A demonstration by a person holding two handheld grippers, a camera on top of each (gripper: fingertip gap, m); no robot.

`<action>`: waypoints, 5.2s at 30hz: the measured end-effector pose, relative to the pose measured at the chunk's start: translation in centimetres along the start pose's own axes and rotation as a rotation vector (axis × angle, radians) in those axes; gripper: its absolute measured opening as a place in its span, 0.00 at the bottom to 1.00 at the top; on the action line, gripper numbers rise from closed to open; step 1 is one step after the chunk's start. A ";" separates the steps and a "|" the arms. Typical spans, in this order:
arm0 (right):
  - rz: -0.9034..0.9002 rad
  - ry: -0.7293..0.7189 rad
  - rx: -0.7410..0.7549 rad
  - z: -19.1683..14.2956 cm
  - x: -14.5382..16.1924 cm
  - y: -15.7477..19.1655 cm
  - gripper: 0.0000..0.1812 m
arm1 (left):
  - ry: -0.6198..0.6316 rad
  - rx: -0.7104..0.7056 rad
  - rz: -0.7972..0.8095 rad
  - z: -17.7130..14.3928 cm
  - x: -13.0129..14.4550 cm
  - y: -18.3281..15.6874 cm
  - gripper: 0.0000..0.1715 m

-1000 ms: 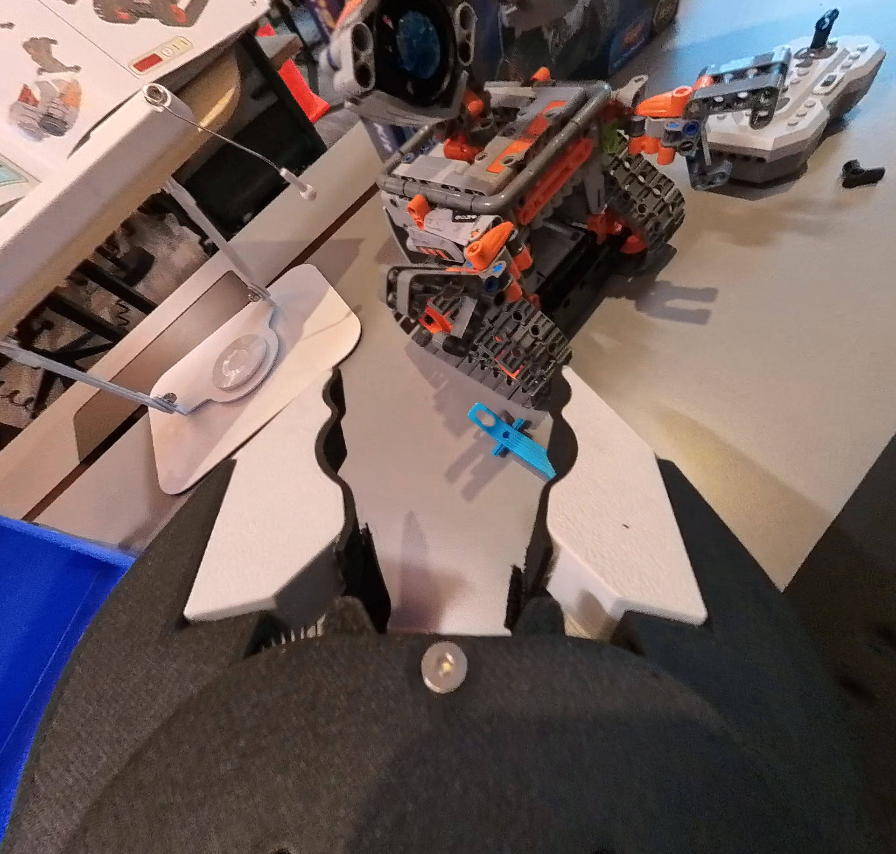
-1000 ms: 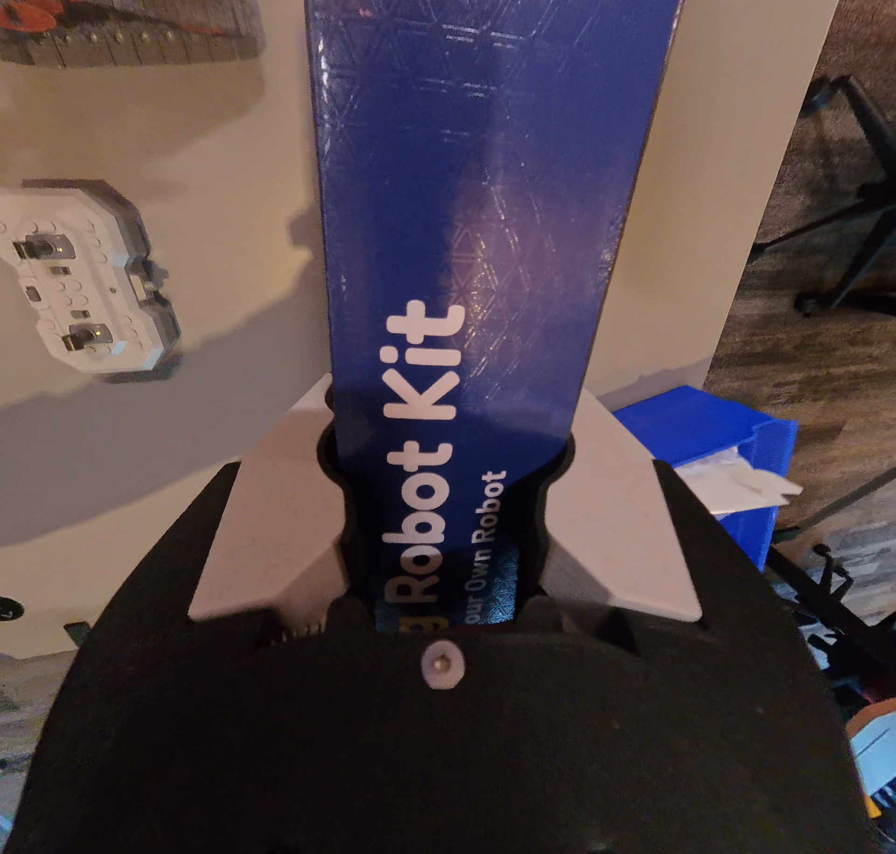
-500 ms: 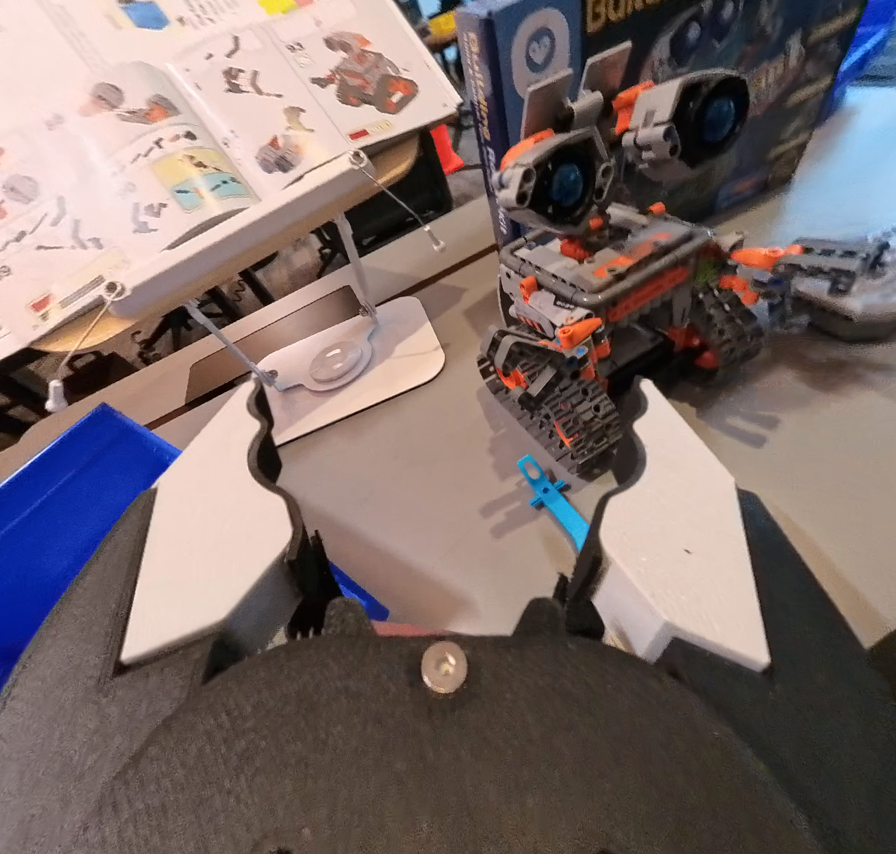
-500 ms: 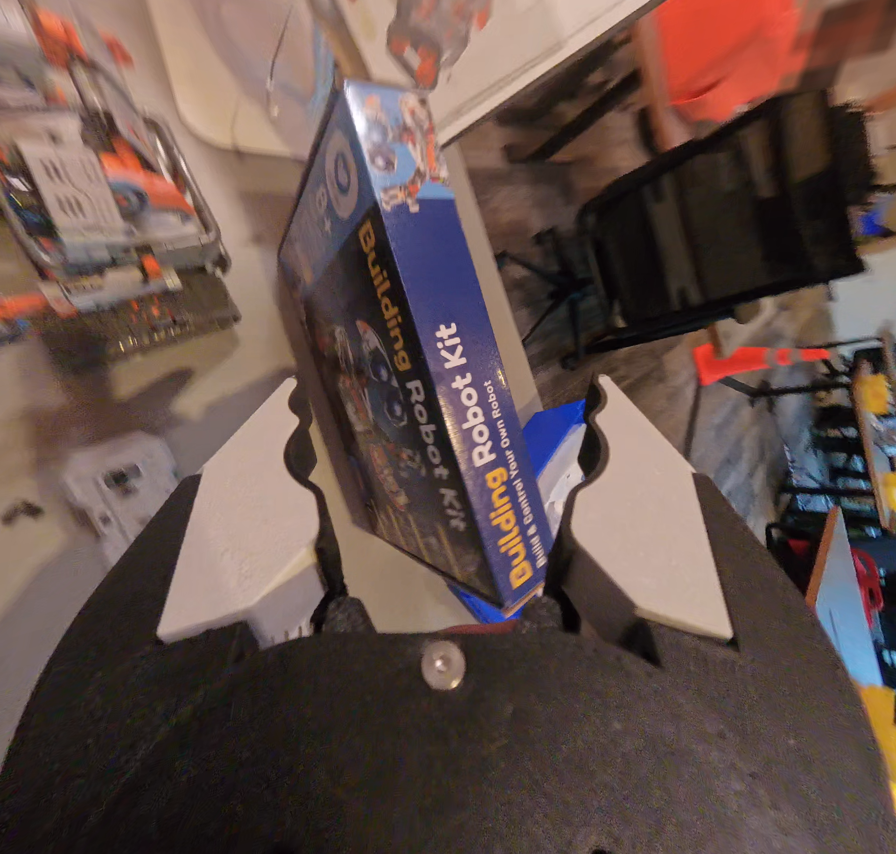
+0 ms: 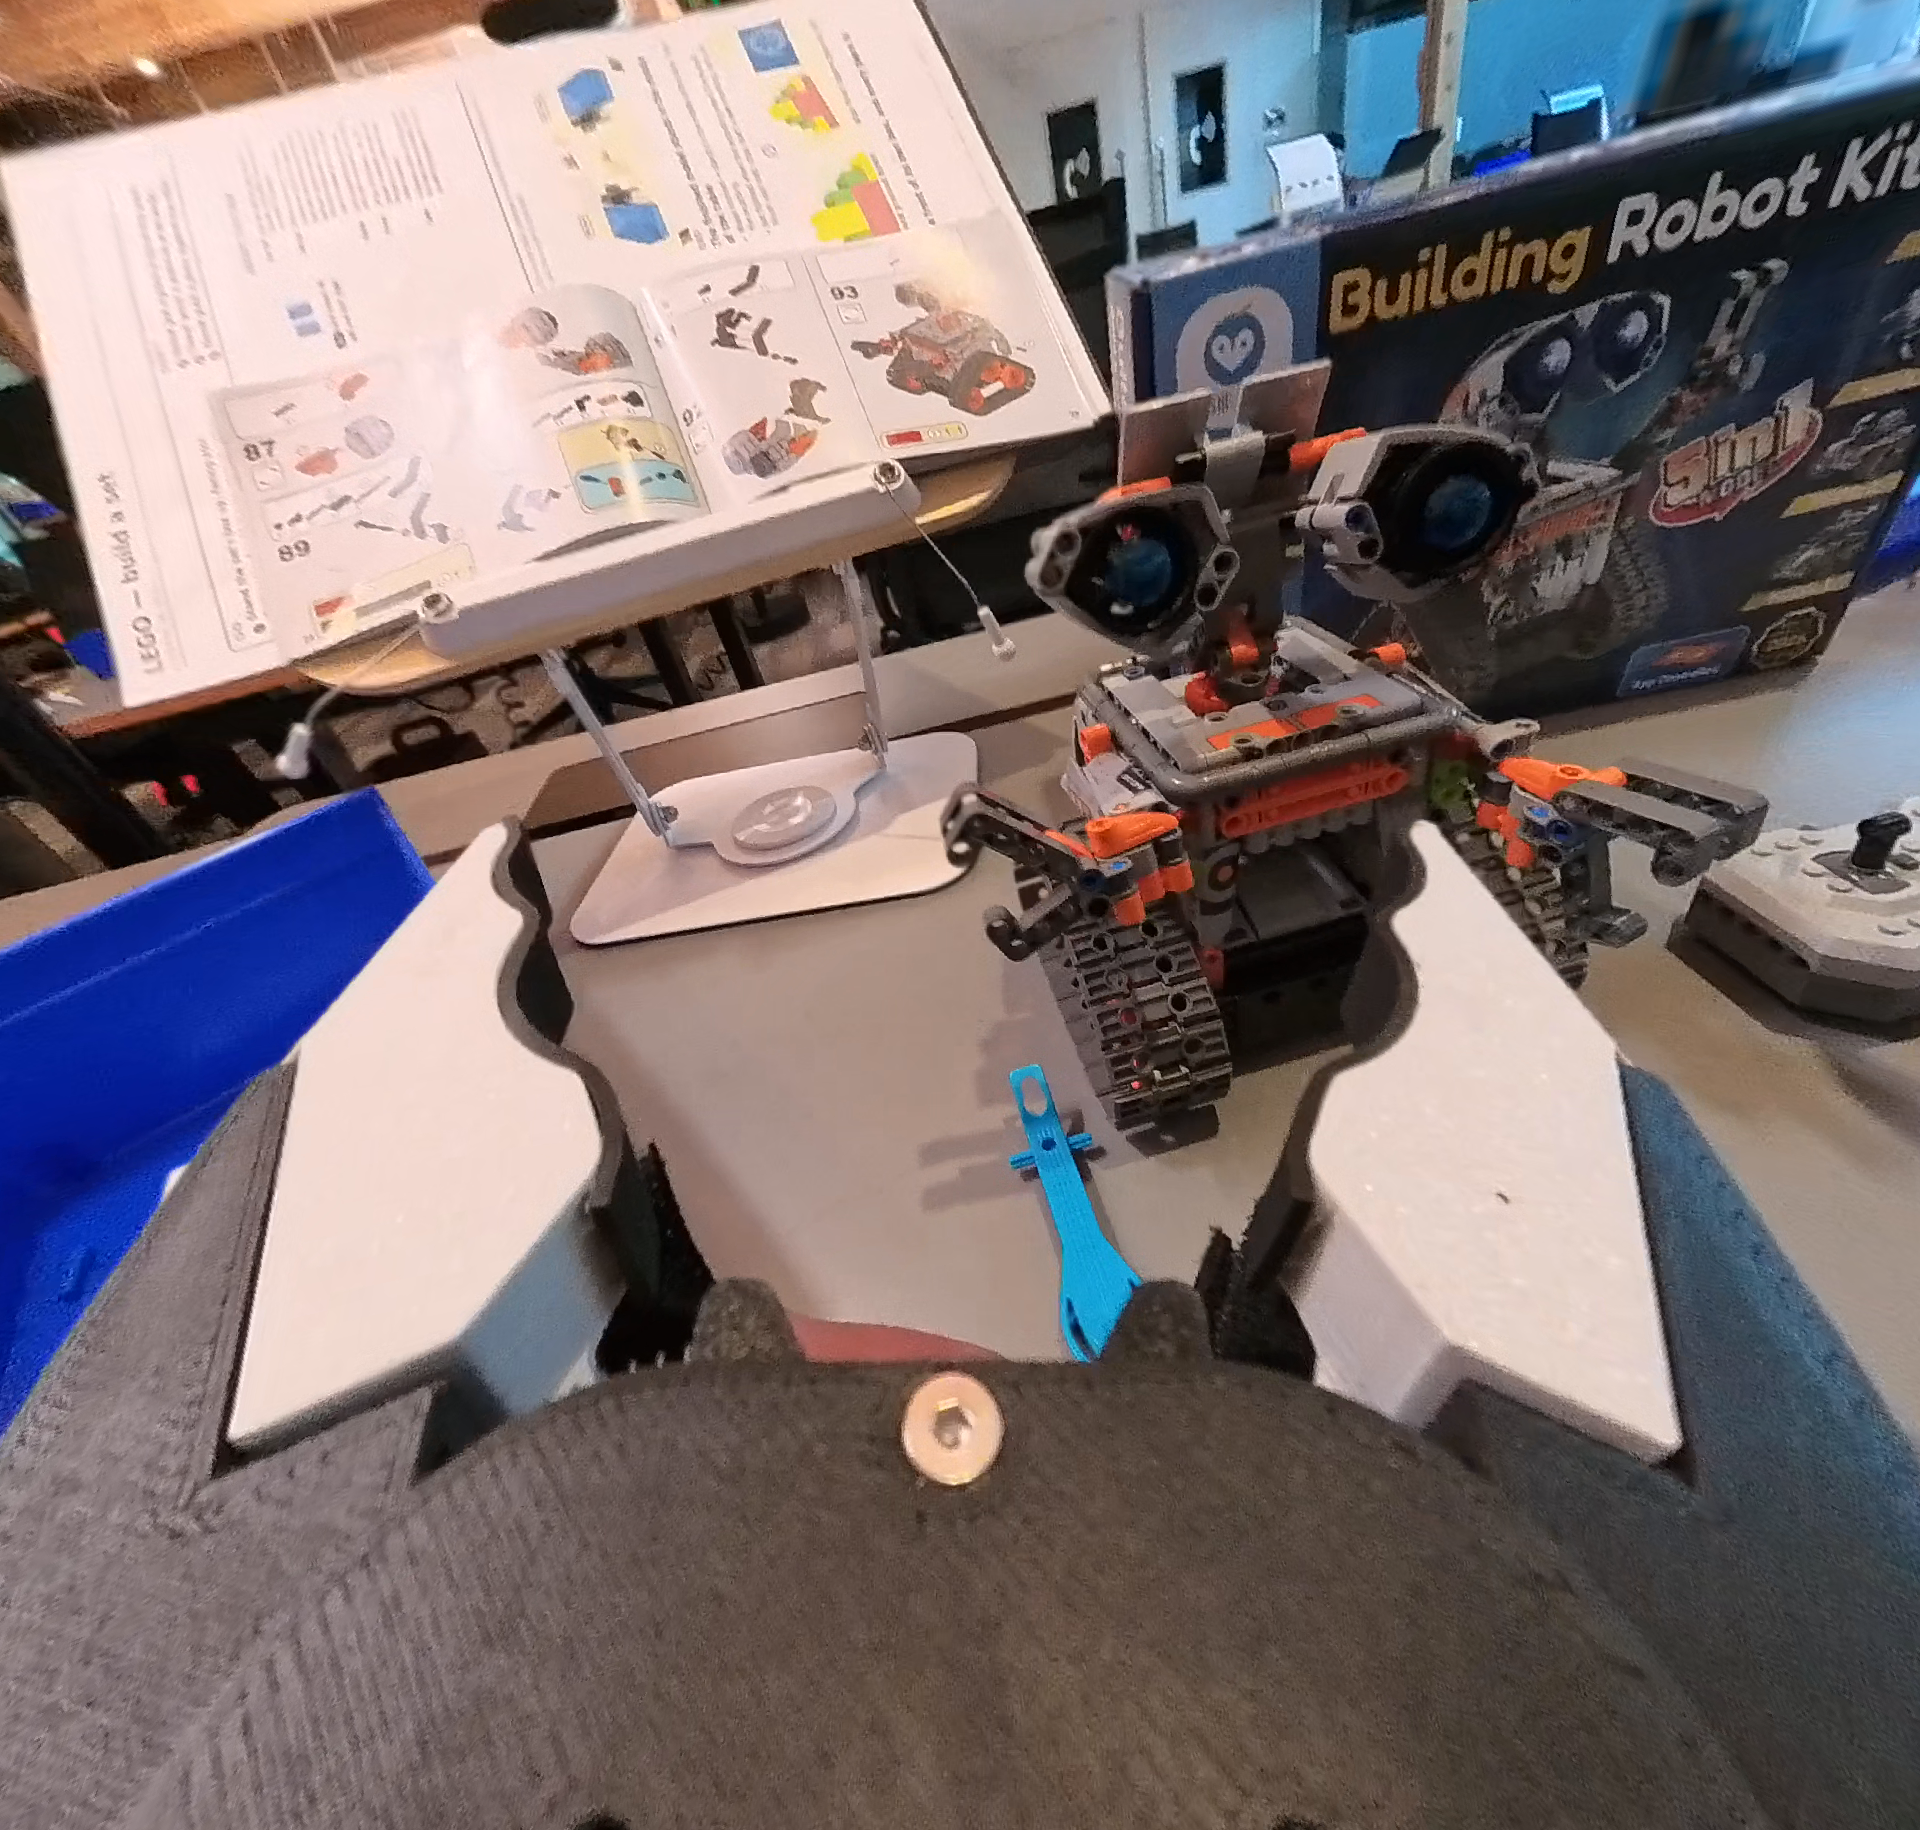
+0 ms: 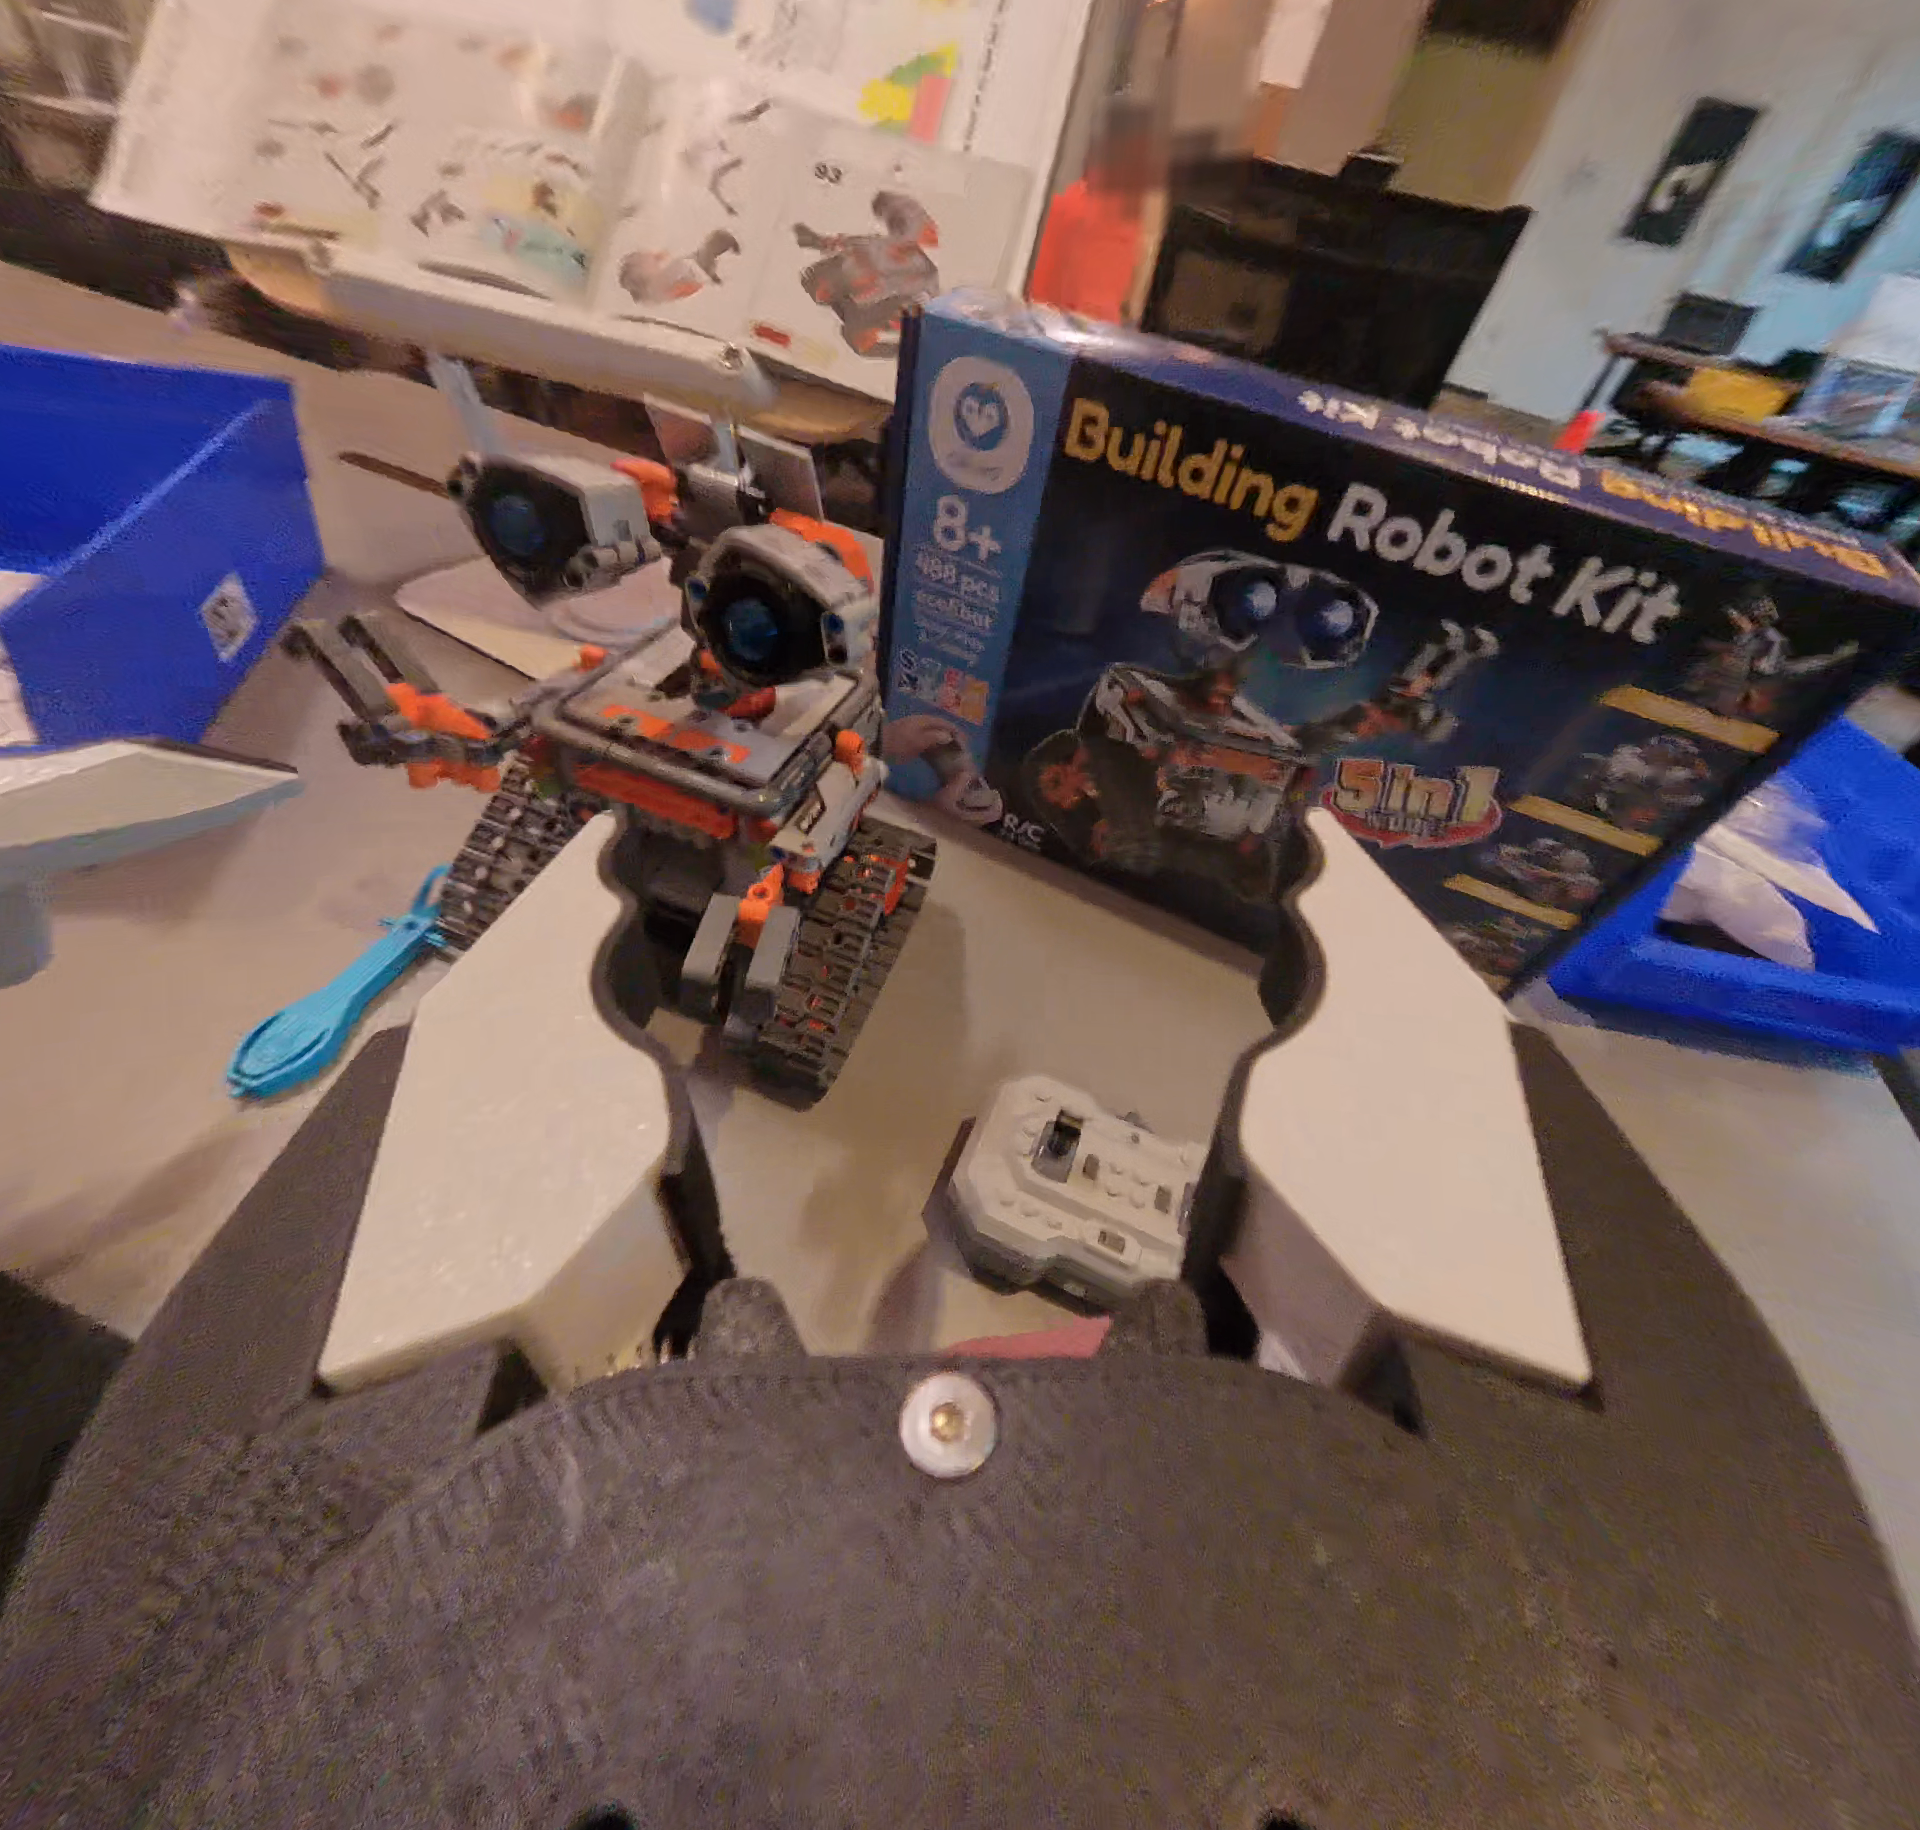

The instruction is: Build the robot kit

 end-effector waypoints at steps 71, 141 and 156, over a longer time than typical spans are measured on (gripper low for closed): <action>0.108 0.118 0.074 4.0 6.9 5.3 0.12 | 0.241 -0.052 0.135 2.1 5.3 -3.9 0.00; 0.087 0.152 -0.189 3.5 5.7 0.4 0.33 | 0.263 -0.028 -0.043 -6.3 3.6 -9.3 0.00; -0.059 0.217 -0.335 5.3 6.2 2.2 0.42 | 0.248 0.025 -0.076 -6.4 3.6 -9.3 0.00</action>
Point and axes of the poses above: each gripper's, where its closed fingertips meet, z out along the fingers, x out of its underside, y = z × x across the jaws, the point moved 6 cm from there along -z, back along the fingers, and after that the axes turned 8 degrees about -x, right-handed, at the moved point
